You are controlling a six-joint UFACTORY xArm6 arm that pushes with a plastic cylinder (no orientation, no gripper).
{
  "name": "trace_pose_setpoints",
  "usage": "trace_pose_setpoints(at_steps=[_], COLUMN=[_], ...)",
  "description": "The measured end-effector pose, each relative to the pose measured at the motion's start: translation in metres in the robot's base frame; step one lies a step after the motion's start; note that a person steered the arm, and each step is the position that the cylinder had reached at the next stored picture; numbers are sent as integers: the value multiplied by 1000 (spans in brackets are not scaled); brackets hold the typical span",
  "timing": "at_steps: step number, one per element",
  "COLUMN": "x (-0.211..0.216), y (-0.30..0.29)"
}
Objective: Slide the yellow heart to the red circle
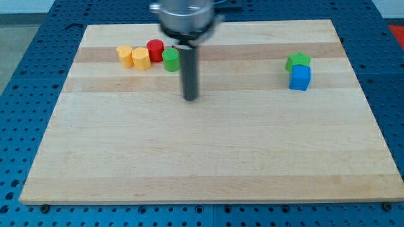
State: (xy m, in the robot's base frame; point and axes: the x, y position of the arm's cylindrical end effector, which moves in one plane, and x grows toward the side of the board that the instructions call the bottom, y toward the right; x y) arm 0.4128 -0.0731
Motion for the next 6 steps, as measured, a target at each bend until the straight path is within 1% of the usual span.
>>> trace_pose_setpoints(at_steps=[1, 2, 3, 4, 5, 6], x=[-48, -101, -133, -137, -137, -137], y=[-81, -141, -185, -200, -162, -90])
